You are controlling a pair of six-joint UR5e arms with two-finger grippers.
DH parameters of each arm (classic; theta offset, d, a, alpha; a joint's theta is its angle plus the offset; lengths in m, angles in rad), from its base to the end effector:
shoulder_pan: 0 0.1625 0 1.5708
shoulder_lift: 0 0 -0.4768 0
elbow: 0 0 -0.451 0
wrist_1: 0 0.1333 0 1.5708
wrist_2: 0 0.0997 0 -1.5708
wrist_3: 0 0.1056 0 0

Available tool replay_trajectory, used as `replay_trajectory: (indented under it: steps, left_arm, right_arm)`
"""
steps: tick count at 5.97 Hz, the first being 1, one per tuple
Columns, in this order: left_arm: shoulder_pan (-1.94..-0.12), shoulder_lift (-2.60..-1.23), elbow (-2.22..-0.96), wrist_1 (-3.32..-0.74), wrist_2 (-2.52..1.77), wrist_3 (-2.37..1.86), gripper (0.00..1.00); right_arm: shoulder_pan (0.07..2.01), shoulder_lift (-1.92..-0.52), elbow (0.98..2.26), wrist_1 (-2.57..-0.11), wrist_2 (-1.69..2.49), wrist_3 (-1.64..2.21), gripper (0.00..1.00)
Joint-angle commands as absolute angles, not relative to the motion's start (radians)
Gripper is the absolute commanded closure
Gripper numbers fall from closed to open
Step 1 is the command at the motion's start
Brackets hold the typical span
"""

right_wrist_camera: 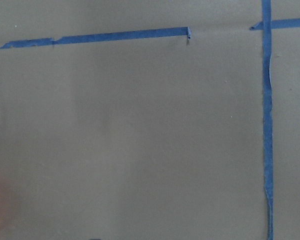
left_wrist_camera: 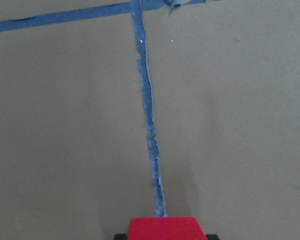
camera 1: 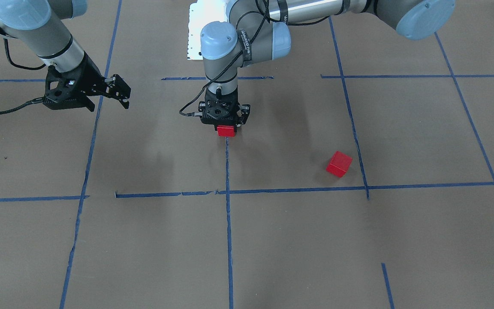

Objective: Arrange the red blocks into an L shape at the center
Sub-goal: 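Place the held cube just beyond the center cube with the left gripper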

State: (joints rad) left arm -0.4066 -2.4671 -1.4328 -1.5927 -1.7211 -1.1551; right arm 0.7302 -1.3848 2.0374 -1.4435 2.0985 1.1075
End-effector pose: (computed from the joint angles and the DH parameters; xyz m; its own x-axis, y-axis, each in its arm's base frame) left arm 0.7288 -0.4418 0.1542 0.7161 0.1264 -0.6865 0.0056 0.9824 0.1867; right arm -0.3798 -0.4476 0.3520 0.6135 0.0310 0.7891 -0.0428 0.9991 -0.0060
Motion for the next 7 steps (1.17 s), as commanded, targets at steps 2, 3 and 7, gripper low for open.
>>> replay_trajectory:
  steps: [2,3,7]
  left_arm:
    - [-0.407,-2.468,-1.428,-1.597,-1.721,-1.155,0.56]
    - [-0.407,-2.470,-1.428,-1.597,-1.721,-1.157,0.53]
    - [-0.405,-2.473,-1.427,-1.597,-1.721,-1.154,0.12]
  right_arm:
    - [0.730,-1.384,2.037,-1.443,2.098,1.108,0.00]
    - [0.730,-1.384,2.037,-1.442,2.098,1.108,0.00]
    - [0.729,-1.384,2.036,-1.442,2.098,1.108,0.00]
